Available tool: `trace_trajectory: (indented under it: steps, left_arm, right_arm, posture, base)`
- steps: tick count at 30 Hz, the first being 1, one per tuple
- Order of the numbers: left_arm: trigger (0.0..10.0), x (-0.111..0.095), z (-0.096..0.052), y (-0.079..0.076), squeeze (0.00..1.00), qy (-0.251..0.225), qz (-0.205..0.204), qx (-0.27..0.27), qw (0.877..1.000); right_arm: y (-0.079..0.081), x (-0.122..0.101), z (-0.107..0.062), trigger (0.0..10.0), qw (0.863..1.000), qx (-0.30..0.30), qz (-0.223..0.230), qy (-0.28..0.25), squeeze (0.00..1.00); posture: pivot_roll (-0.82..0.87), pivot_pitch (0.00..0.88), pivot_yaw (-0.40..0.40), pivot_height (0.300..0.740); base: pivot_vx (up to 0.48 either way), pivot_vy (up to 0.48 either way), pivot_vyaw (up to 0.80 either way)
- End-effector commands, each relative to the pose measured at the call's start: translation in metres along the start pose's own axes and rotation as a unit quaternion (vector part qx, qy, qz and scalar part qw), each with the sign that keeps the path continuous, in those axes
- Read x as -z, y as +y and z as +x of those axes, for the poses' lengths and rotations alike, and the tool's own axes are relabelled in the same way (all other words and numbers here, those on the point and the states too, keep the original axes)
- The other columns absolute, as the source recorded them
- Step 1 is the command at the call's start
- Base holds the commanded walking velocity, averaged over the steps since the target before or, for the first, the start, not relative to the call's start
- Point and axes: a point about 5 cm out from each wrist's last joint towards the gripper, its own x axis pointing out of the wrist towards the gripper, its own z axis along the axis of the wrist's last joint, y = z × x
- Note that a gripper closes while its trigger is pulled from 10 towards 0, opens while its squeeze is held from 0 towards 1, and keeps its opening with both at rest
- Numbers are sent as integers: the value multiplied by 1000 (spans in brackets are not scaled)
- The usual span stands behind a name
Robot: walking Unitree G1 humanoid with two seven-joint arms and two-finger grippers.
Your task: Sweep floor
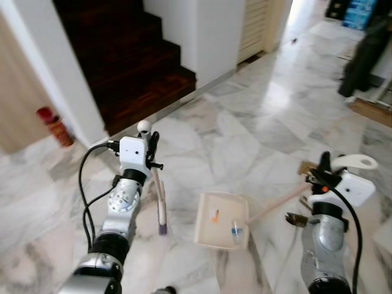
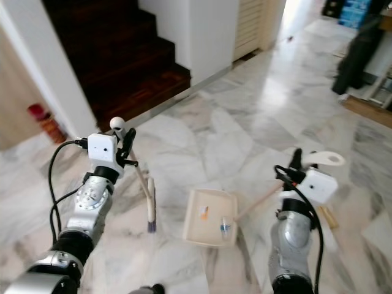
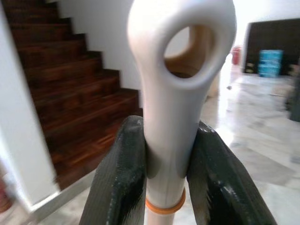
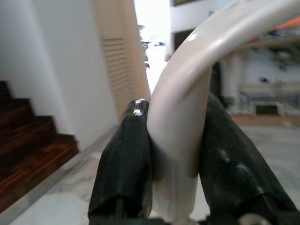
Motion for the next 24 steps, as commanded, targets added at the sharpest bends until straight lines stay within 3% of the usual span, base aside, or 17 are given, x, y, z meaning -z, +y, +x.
trace_trajectory:
  steps: [1,9,14,24]
  left_arm:
    - [10000,-10,3,3,0,-24,21,5,999]
    - [10000,-13,9,4,0,-23,31,15,999]
    - [10000,-15,15,-1,0,-20,23,44,999]
    - [10000,-11,11,11,0,-9,13,10,1000]
  right_arm:
    - [12,-9,7,10000,999,-23,5,-27,0]
    - [16,-11,8,10000,998,-42,-10,-35,0]
    - [9,-13,5,10000,999,-28,-21,-40,0]
    - [7,-14,1,10000,998,-32,-30,-42,0]
  posture:
    - [70,53,-34,740]
    - [58,68,-26,740]
    - [44,75,-20,740]
    - [39,77,-18,740]
  base:
    - [0,0,631]
    - [0,0,568]
    - [0,0,459]
    - [0,0,465]
